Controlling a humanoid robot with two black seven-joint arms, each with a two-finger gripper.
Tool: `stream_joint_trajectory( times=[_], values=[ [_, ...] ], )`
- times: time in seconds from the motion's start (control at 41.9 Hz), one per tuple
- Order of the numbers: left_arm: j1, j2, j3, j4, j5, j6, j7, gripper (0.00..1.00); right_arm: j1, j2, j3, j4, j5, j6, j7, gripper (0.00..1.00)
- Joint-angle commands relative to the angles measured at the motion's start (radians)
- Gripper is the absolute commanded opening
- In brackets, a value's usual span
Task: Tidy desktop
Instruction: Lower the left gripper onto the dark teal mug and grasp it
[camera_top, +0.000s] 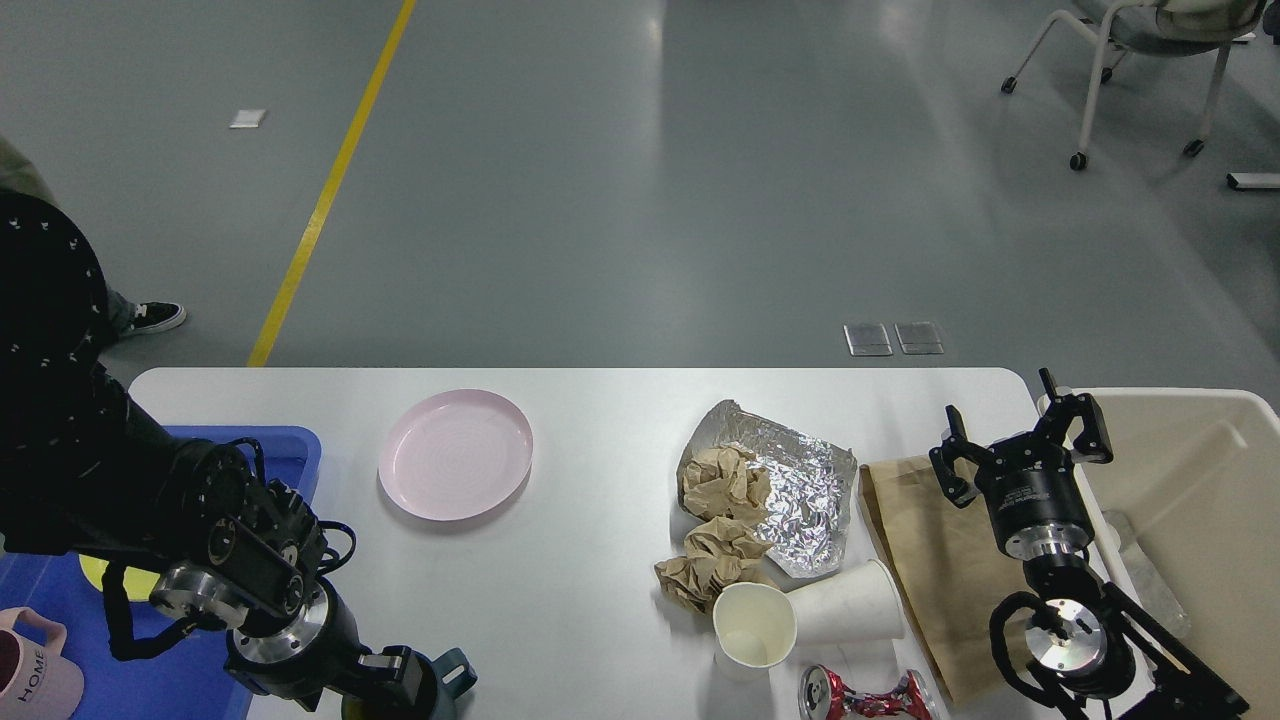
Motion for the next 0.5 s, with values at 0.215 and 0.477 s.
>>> stream_joint_trajectory(
  times=[0.215,0.477],
  values=[
    [0.044,-0.002,0.000,0.028,-0.003,0.022,0.003,0.77,0.000,0.000,0.000,-0.001,0.000,0.000,0.000,1.00],
    [0.055,0.006,0.000,0.036,-0.019,0.018,0.008,0.19,0.000,0.000,0.000,-0.002,0.000,0.000,0.000,1.00]
  ],
)
